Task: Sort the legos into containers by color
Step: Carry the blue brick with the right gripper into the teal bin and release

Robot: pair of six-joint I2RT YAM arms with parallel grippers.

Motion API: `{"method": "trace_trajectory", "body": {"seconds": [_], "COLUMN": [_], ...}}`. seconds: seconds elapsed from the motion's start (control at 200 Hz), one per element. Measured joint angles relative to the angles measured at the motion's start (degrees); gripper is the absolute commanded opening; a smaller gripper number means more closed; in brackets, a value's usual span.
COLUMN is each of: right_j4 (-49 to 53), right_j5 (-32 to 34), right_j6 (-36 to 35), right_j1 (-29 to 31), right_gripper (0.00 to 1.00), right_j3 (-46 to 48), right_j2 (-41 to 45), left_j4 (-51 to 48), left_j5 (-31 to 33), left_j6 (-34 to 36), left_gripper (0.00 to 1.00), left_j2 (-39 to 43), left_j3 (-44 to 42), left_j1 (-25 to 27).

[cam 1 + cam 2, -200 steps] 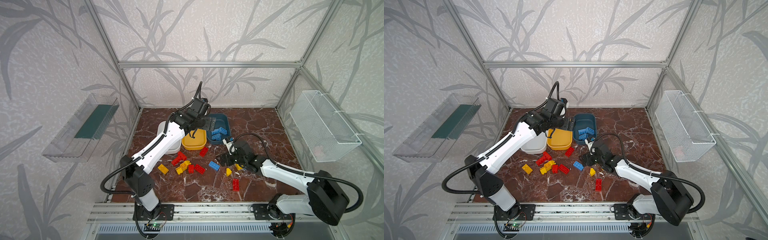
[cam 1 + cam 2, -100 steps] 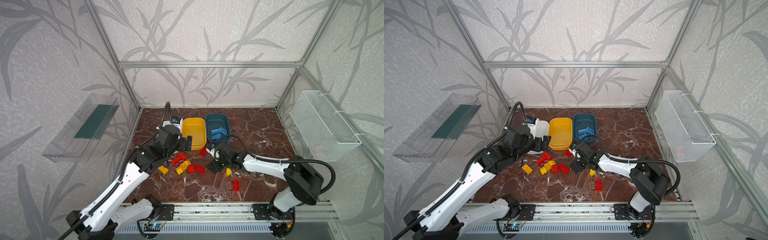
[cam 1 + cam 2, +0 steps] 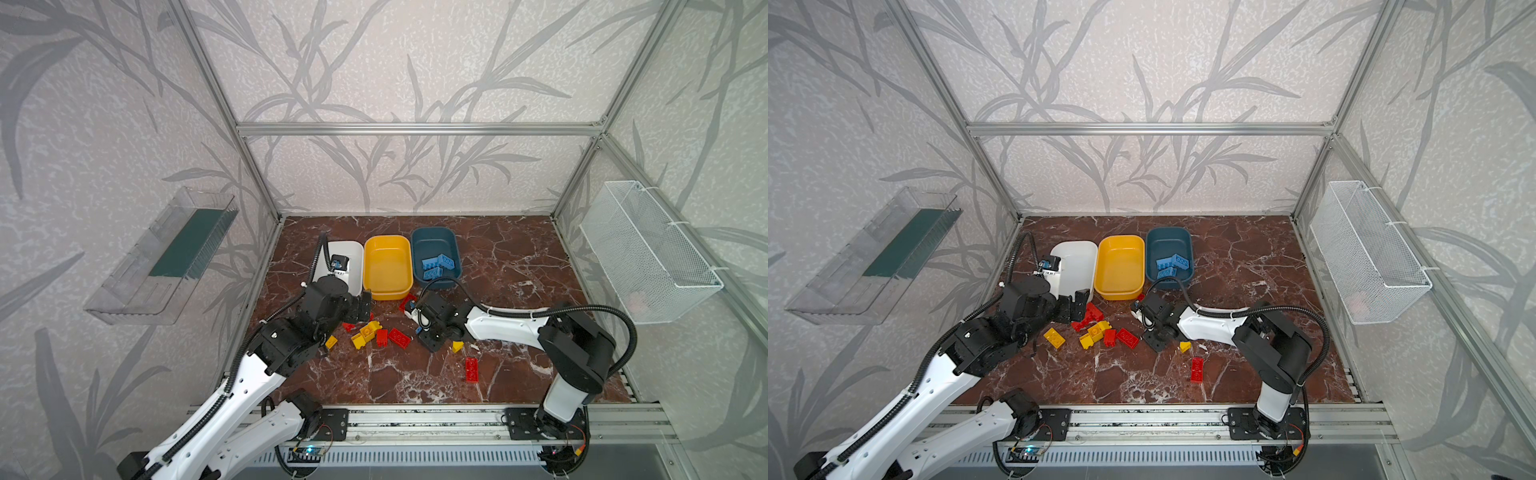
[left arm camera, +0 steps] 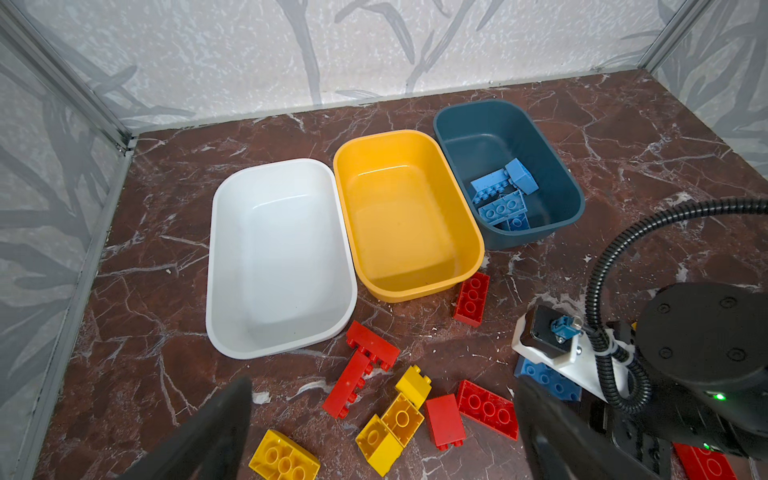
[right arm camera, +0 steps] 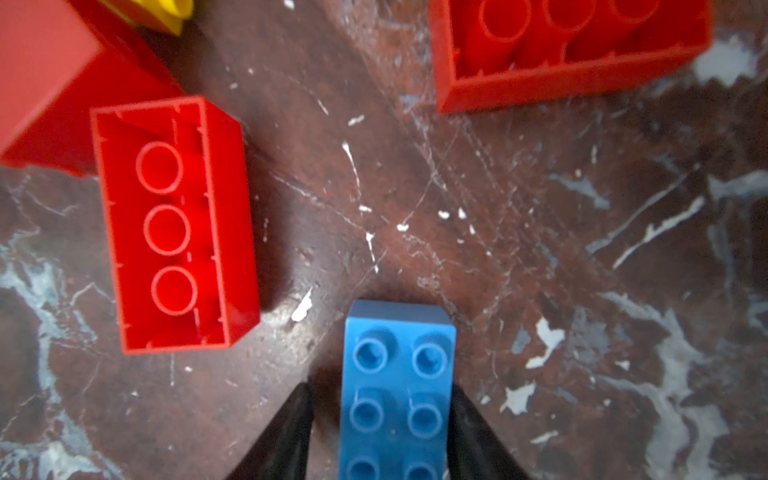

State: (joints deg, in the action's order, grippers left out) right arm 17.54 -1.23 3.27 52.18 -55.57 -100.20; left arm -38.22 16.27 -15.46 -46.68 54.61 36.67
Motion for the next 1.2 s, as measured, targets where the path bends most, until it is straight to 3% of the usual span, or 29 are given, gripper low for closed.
{"method": "trace_trajectory", "body": {"seconds": [0.125,0.345,0.6,0.905,1.2], "right_j4": [0.55,2.12,5.68,10.32,13.38], "right_j5": [0.37,0.87,1.42,0.98,-2.36], "right_j6": [0.17,0.61,1.44,3.98,6.29], "right_j1": [0.00,0.00,0.00,-1.03,-7.21], "right_gripper": [0.29,0.21,0.21,0.20,0.20], "right_j3": [-0.11,-0.85,-2.93,-8.57,-16.06], "right_j2": [0.00,0.00,0.61,2.89,3.76], "left_j4": [0.63,1.46,-1.11,-2.23,1.05], "left_j5": [-0.04,-1.01,-6.95,-4.85,-4.15], "left_j6": [0.02,-1.57,-8.09,-10.58,-10.40], "left_gripper": [0.96,0.96,0.96,0.96,0.96], "left_j2": [0.63,0.63,-1.86,1.84,10.45], "left_j3": [0.00,-0.35,-0.22,-0.85,-6.80], "left_j1": [0.00,0.00,-0.02,0.00,-0.07]}}
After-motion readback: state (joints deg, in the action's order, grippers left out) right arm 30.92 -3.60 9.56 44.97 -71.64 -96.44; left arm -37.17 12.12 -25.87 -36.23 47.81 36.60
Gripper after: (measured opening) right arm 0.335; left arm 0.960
